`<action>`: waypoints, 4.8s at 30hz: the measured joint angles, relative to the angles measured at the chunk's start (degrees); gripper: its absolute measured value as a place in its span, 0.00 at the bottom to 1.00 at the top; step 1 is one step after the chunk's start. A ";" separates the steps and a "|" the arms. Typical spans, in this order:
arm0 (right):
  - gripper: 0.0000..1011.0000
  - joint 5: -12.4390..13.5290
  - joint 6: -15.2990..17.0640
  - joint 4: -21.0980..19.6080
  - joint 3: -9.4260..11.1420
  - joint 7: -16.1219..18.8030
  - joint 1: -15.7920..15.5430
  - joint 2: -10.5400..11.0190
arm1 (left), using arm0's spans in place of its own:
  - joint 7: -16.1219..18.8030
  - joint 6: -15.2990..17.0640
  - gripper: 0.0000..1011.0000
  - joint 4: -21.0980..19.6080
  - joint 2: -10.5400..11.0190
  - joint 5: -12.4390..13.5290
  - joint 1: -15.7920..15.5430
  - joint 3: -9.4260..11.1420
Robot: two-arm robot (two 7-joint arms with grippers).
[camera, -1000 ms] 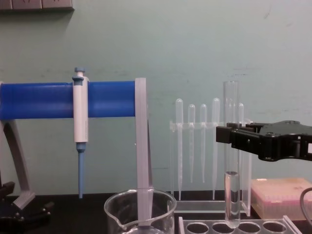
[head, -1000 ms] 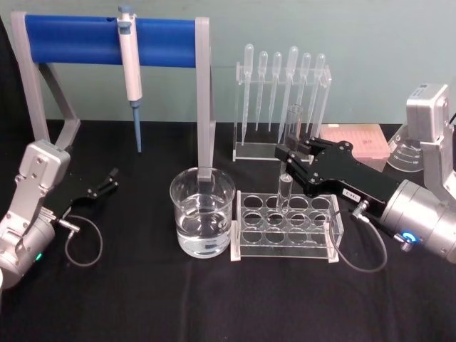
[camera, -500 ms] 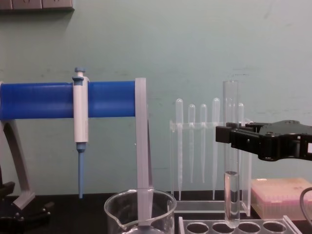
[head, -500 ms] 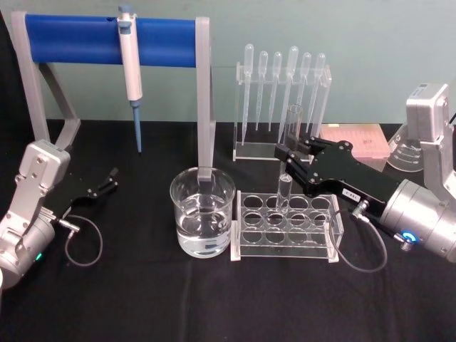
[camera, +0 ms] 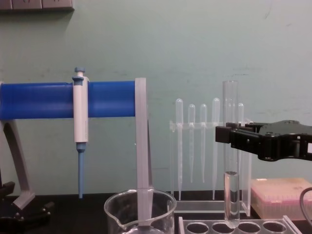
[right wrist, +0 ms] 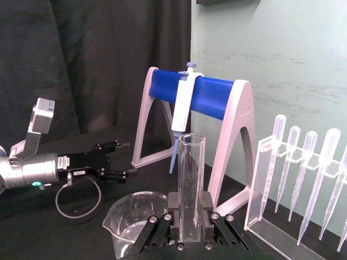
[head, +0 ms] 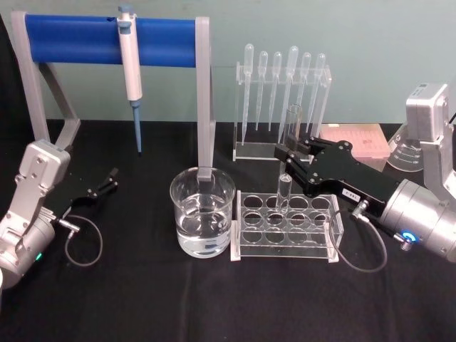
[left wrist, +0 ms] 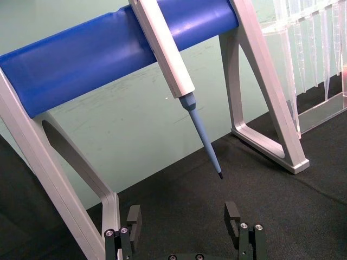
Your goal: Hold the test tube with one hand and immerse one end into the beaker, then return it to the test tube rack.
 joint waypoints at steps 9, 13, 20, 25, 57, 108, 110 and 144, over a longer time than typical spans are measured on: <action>0.22 0.00 0.00 0.00 0.00 0.04 0.00 0.00 | 0.00 0.00 0.99 0.00 0.00 0.00 0.00 0.00; 0.22 0.00 0.00 0.00 0.00 0.06 0.00 0.00 | 0.00 0.00 0.99 0.00 0.00 0.00 0.00 0.00; 0.22 0.00 0.00 0.00 0.00 0.06 0.00 0.00 | 0.00 0.00 0.99 0.00 0.00 0.00 0.00 0.00; 0.22 0.00 0.00 0.00 0.00 0.06 0.00 0.00 | 0.00 0.00 0.99 0.00 0.00 0.00 0.00 0.00; 0.22 0.00 0.00 0.00 0.00 0.06 0.00 0.00 | 0.00 0.00 0.99 0.00 0.00 0.00 0.00 0.00; 0.22 -7.37 5.39 -7.99 -5.12 -6.76 2.56 -4.68 | 0.00 0.00 0.99 0.00 0.00 0.00 0.00 0.00; 0.22 -8.31 5.07 -7.63 -5.99 -7.16 3.20 -6.43 | 0.00 0.00 0.99 0.00 0.00 0.00 0.00 0.00; 0.22 -17.51 -8.96 13.85 -8.10 -8.09 3.46 -20.04 | 0.00 0.00 0.99 0.00 0.00 0.00 0.00 0.00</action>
